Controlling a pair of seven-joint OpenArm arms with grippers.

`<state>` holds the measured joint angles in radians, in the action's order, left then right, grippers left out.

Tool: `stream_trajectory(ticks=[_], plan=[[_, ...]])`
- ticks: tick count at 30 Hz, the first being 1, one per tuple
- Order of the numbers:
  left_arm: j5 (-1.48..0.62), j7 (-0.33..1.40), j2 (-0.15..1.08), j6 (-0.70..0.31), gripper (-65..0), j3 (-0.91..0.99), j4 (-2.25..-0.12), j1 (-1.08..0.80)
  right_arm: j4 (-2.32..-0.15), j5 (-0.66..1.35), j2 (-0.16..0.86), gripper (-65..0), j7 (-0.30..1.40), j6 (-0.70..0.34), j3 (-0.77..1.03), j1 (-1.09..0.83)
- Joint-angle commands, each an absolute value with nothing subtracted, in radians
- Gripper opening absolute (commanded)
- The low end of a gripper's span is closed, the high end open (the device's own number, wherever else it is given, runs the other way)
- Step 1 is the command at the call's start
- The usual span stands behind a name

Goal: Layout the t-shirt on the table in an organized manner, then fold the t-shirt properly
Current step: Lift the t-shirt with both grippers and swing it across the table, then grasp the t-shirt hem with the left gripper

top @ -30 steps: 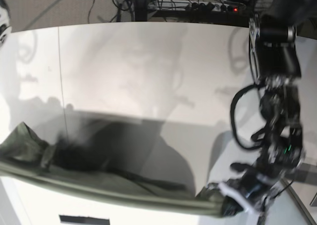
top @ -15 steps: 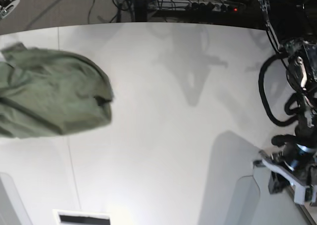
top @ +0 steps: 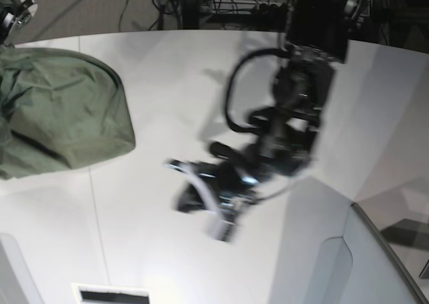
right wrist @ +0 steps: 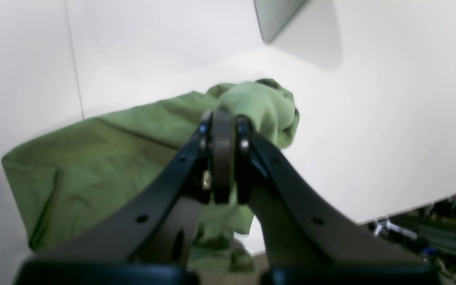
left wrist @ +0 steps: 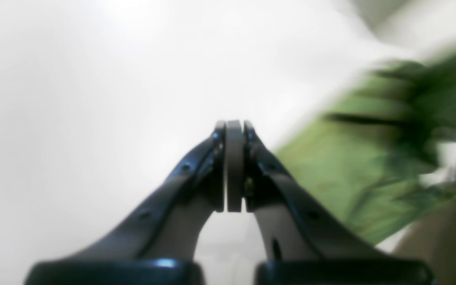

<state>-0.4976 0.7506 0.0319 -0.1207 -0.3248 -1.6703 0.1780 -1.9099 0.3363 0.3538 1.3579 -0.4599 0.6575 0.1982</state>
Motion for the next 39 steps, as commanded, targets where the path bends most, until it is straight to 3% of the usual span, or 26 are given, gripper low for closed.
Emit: stream_trajectory(ticks=[1, 5, 6, 9, 11, 13, 21, 30, 34, 39], plan=[[-0.503, 0.674, 0.007, -0.122, -65.0, -0.387, -1.630, 0.208, -1.923, 0.335, 0.377, -65.0, 1.340, -0.458, 0.665, 0.214], [-0.509, 0.446, -0.071, -0.122, -65.0, -0.650, -1.336, 0.272, -1.923, 0.335, 0.383, -65.0, 1.339, -0.458, 0.665, 0.186], [-0.507, 0.407, -0.093, -0.122, -60.7, -0.696, -1.271, 0.283, -1.925, 0.335, 0.383, -65.0, 1.339, -0.458, 0.665, 0.182], [-0.510, 0.286, -0.147, -0.122, -34.1, -0.814, -1.086, 0.318, -1.925, 0.335, 0.380, -65.0, 1.339, -0.458, 0.680, 0.166], [-0.510, 0.213, -0.157, -0.122, -21.4, -0.877, -1.007, 0.332, -1.925, 0.335, 0.378, -65.0, 1.339, -0.458, 0.694, 0.162], [-0.513, 0.143, -0.157, -0.122, -12.7, -0.952, -0.952, 0.354, -1.925, 0.335, 0.378, -65.0, 1.339, -0.458, 0.696, 0.159], [-0.515, 0.056, -0.157, -0.122, -16.9, -1.124, -0.792, 0.386, -1.925, 0.335, 0.357, -65.0, 1.339, -0.458, 0.700, 0.139], [-0.504, 0.048, -0.157, -0.105, -17.3, -1.250, -0.697, 0.387, -1.925, 0.335, 0.344, -65.0, 1.339, -0.458, 0.700, 0.139], [-0.444, 0.117, -0.157, 0.010, -17.4, -1.251, -0.639, 0.404, -1.925, 0.335, 0.343, -65.0, 1.339, -0.458, 0.700, 0.139], [-0.325, 0.219, -0.157, 0.016, -17.4, -1.242, -0.630, 0.404, -1.925, 0.335, 0.321, -65.0, 1.340, -0.458, 0.699, 0.139]])
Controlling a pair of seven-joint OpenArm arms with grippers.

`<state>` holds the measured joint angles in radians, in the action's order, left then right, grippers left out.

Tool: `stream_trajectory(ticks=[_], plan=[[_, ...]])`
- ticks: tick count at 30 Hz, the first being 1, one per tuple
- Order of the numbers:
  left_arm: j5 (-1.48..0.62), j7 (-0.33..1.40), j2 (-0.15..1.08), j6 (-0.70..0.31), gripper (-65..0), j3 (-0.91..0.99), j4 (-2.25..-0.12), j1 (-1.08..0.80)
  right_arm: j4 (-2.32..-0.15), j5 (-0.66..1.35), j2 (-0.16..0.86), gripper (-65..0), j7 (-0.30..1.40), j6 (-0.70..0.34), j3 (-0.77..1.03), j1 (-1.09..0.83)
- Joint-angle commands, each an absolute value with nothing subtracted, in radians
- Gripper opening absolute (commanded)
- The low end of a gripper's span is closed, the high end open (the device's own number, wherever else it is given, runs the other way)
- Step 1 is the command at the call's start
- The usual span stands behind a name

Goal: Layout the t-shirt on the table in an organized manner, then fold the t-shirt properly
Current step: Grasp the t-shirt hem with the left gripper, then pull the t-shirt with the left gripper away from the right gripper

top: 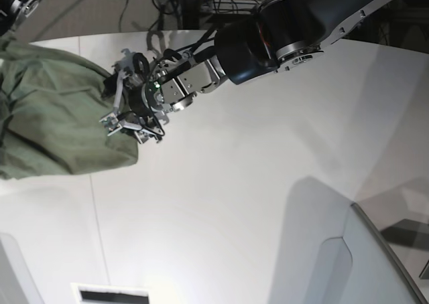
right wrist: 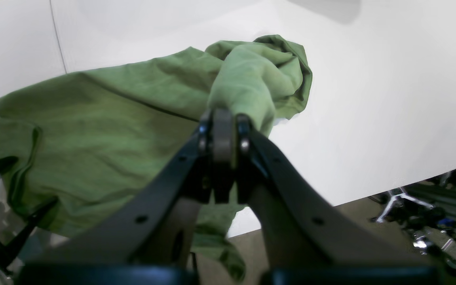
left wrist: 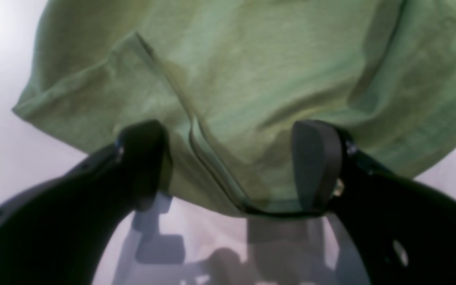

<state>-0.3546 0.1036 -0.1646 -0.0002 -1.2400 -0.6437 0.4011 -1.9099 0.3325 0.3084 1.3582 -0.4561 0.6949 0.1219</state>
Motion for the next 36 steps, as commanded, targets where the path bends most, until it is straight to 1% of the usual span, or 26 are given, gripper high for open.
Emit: stream_trajectory(ticks=[1, 3, 5, 8, 9, 10, 13, 16, 21, 24, 27, 29, 31, 34, 36], plan=[[-0.321, 0.231, -0.157, 0.016, -17.4, -1.242, -0.628, 0.404, -1.925, 0.335, 0.315, -65.0, 1.340, -0.458, 0.700, 0.139], [-0.318, 0.259, -0.157, 0.016, -18.6, -1.242, -0.628, 0.404, -1.925, 0.335, 0.298, -65.0, 1.342, -0.458, 0.700, 0.137], [-0.318, 0.291, -0.145, 0.016, -24.5, -1.242, -0.628, 0.404, -1.925, 0.335, 0.272, -65.0, 1.342, -0.458, 0.700, 0.131], [-0.323, 0.318, -0.107, 0.016, -36.9, -1.242, -0.628, 0.404, -1.925, 0.335, 0.226, -65.0, 1.340, -0.458, 0.700, 0.111], [-0.326, 0.323, -0.088, 0.016, -39.7, -1.241, -0.628, 0.404, -1.923, 0.335, 0.208, -65.0, 1.340, -0.458, 0.702, 0.108], [-0.328, 0.326, -0.071, 0.018, -42.3, -1.239, -0.628, 0.404, -1.923, 0.335, 0.191, -65.0, 1.340, -0.458, 0.702, 0.097], [-0.328, 0.337, -0.021, 0.018, -46.1, -1.171, -0.630, 0.394, -1.923, 0.335, 0.157, -65.0, 1.316, -0.458, 0.702, 0.071], [-0.298, 0.367, 0.027, 0.018, -46.6, -1.049, -0.645, 0.369, -1.919, 0.335, 0.143, -65.0, 1.268, -0.458, 0.699, 0.039], [-0.174, 0.417, 0.119, 0.018, -46.6, -0.889, -0.743, 0.297, -1.863, 0.335, 0.145, -65.0, 1.259, -0.458, 0.699, 0.031], [-0.111, 0.484, 0.163, 0.018, -46.6, -0.777, -0.865, 0.225, -1.836, 0.335, 0.145, -65.0, 1.259, -0.458, 0.691, 0.030], [-0.071, 0.550, 0.211, 0.018, -45.6, -0.656, -1.033, 0.139, -1.822, 0.337, 0.143, -65.0, 1.257, -0.458, 0.690, 0.030], [-0.053, 0.593, 0.228, 0.018, -45.4, -0.549, -1.155, 0.087, -1.822, 0.337, 0.143, -65.0, 1.257, -0.458, 0.657, 0.030], [-0.051, 0.624, 0.231, 0.018, -45.4, -0.472, -1.227, 0.068, -1.822, 0.337, 0.143, -65.0, 1.257, -0.458, 0.622, 0.030], [-0.051, 0.641, 0.231, 0.018, -45.4, -0.429, -1.231, 0.094, -1.827, 0.337, 0.142, -65.0, 1.257, -0.458, 0.585, 0.030], [-0.051, 0.641, 0.231, 0.018, -45.4, -0.430, -1.181, 0.134, -1.828, 0.338, 0.136, -65.0, 1.257, -0.458, 0.555, 0.030]])
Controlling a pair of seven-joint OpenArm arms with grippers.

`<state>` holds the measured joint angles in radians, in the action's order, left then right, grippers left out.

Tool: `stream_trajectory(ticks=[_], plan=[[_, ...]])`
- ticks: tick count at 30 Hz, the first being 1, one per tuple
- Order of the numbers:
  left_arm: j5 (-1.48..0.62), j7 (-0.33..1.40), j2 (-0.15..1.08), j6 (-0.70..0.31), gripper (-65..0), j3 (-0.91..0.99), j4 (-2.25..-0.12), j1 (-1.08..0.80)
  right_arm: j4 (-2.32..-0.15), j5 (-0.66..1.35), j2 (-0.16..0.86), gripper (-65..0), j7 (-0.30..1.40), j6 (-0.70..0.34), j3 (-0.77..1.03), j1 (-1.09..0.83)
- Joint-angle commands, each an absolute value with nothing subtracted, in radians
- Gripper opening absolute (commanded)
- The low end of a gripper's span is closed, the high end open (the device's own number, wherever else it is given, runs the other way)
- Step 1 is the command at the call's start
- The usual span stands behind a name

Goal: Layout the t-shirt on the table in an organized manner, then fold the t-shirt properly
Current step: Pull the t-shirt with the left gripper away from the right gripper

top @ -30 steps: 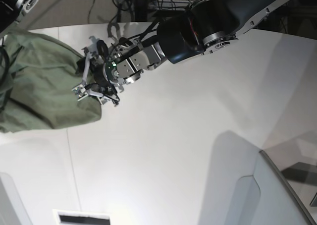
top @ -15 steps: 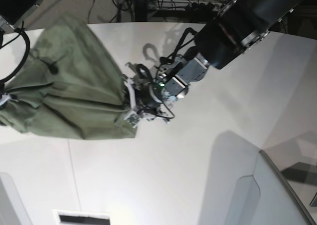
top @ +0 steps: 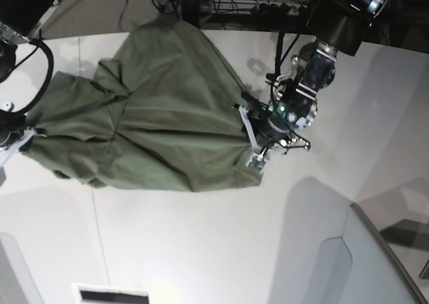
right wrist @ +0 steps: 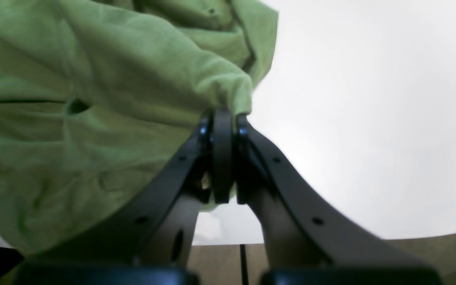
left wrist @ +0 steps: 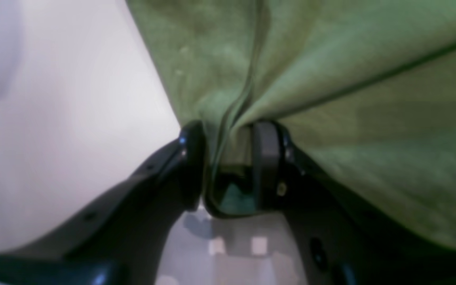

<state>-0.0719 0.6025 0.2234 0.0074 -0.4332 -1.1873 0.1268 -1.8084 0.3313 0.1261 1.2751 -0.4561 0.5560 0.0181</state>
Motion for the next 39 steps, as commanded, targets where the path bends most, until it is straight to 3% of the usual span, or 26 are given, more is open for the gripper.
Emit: stream_trajectory(ticks=[1, 16, 24, 36, 39], plan=[[-0.051, 0.639, 0.228, 0.018, -45.4, -0.430, -1.156, 0.150, -1.830, 0.338, 0.128, -65.0, 1.257, -0.458, 0.545, 0.030], [-0.053, 0.466, 0.196, 0.018, -45.4, -0.421, -0.754, 0.455, -1.833, 0.338, 0.088, -65.0, 1.256, -0.458, 0.478, 0.019], [-0.064, 0.458, 0.173, 0.016, -45.4, -0.417, -0.731, 0.541, -1.824, 0.335, 0.033, -65.0, 1.254, -0.456, 0.547, 0.048], [-0.056, 0.453, 0.173, 0.016, -45.4, -0.418, -0.731, 0.549, -1.784, 0.337, 0.016, -64.7, 1.251, -0.137, 0.710, 0.045], [-0.056, 0.452, 0.176, 0.016, -45.4, -0.418, -0.731, 0.542, -1.724, 0.337, 0.018, -58.7, 1.207, -0.051, 0.722, 0.045]])
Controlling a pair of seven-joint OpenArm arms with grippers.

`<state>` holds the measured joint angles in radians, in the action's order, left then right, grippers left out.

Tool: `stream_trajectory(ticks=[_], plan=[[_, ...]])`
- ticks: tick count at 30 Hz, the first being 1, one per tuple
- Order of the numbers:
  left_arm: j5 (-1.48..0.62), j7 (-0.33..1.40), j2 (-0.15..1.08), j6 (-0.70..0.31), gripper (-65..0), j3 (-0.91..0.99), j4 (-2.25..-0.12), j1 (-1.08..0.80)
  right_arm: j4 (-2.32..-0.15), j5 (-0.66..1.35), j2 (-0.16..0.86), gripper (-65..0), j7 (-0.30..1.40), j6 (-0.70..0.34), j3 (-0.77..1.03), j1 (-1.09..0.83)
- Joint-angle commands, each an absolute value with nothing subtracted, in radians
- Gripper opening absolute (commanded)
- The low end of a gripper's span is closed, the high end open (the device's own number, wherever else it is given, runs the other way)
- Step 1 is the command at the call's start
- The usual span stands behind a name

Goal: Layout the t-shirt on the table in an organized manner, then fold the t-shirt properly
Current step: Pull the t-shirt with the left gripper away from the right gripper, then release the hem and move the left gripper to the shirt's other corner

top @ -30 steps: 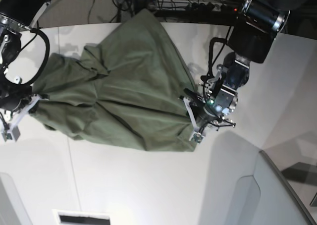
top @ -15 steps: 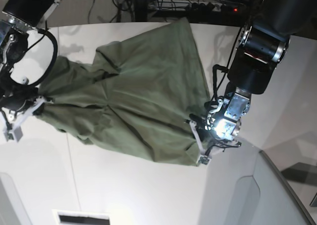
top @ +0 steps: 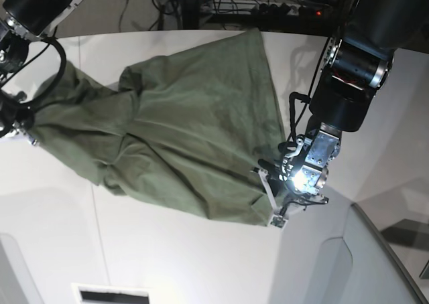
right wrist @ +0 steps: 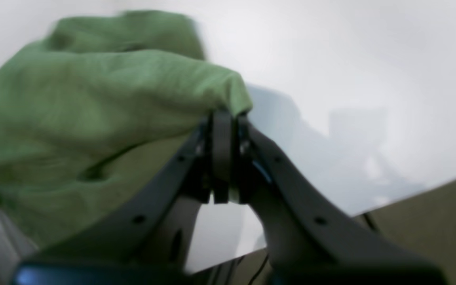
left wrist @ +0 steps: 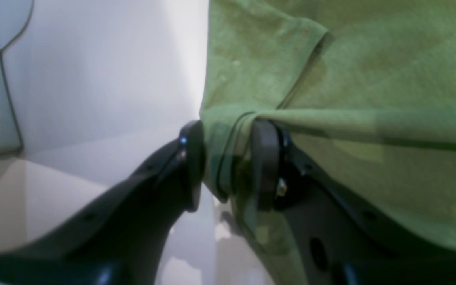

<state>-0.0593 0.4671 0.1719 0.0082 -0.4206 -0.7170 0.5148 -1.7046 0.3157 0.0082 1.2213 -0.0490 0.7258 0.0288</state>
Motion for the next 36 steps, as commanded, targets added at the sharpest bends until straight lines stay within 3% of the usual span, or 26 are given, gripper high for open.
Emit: stream_trajectory(ticks=[1, 4, 6, 9, 12, 17, 22, 26, 31, 36], plan=[[-0.056, 0.452, 0.177, 0.016, -45.4, -0.418, -0.731, 0.542, -1.707, 0.337, 0.021, -53.7, 1.185, -0.028, 0.720, 0.041], [-0.056, 0.450, 0.177, 0.016, -45.4, -0.418, -0.731, 0.541, -1.662, 0.335, 0.036, -41.4, 1.122, 0.025, 0.719, 0.039], [-0.056, 0.450, 0.177, 0.016, -45.4, -0.418, -0.731, 0.541, -1.629, 0.335, 0.061, -36.9, 1.089, 0.074, 0.719, 0.038], [-0.065, 0.450, 0.179, 0.016, -45.4, -0.417, -0.737, 0.547, -1.577, 0.337, 0.093, -36.5, 1.044, 0.171, 0.725, 0.042], [-0.071, 0.458, 0.179, 0.013, -44.4, -0.409, -0.766, 0.552, -1.589, 0.340, 0.102, -36.5, 1.018, 0.185, 0.727, 0.038], [-0.232, 0.572, 0.200, 0.010, -33.2, -0.260, -0.990, 0.515, -1.745, 0.343, 0.088, -36.5, 1.018, 0.168, 0.722, -0.013], [-0.433, 0.716, 0.268, 0.010, -31.3, -0.159, -1.348, 0.412, -1.922, 0.343, 0.044, -36.5, 1.024, -0.056, 0.728, -0.088], [-0.645, 0.794, 0.321, 0.010, -31.1, -0.096, -1.650, 0.205, -1.965, 0.343, -0.016, -36.5, 1.017, -0.208, 0.730, -0.171], [-0.789, 0.786, 0.381, -0.001, -31.4, 0.021, -1.785, -0.101, -1.948, 0.343, -0.085, -36.5, 1.013, -0.328, 0.777, -0.242], [-0.865, 0.786, 0.372, -0.199, -31.1, 0.124, -1.811, -0.325, -1.899, 0.343, -0.091, -36.6, 1.013, -0.407, 0.814, -0.239]])
